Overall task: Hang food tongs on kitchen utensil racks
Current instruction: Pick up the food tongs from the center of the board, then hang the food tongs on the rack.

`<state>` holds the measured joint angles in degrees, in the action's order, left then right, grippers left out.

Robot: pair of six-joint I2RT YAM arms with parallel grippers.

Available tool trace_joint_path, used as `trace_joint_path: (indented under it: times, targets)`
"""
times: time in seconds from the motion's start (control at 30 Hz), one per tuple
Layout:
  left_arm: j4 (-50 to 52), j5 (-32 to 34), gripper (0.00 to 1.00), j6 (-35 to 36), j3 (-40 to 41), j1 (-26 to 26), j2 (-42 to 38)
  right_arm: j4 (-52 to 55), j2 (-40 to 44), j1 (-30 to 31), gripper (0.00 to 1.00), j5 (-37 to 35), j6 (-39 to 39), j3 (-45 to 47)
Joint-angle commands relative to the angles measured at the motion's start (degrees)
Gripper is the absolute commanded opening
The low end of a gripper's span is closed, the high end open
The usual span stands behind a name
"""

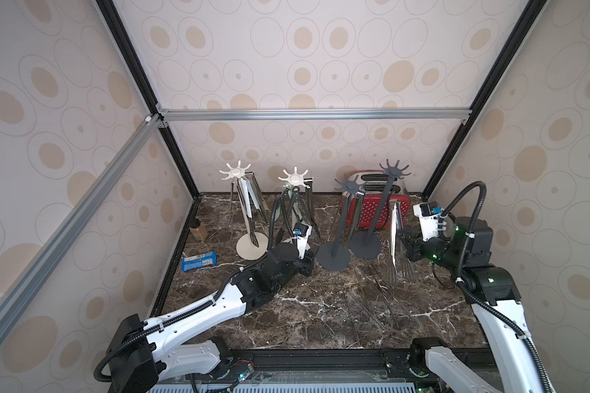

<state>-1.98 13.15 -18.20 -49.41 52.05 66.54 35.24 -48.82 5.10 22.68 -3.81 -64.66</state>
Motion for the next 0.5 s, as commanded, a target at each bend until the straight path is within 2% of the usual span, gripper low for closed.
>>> trace_joint_path:
  times: [0.0, 0.47]
  targets:
    - [0.1, 0.4, 0.44, -0.5, -0.3, -0.6, -0.5, -0.2, 0.9, 2.4, 0.00, -0.2, -3.7, -2.6]
    - [0.2, 0.0, 0.44, -0.8, -1.7, -0.6, 1.4, -8.2, -2.1, 12.4, 0.00, -7.9, -1.0, -5.4]
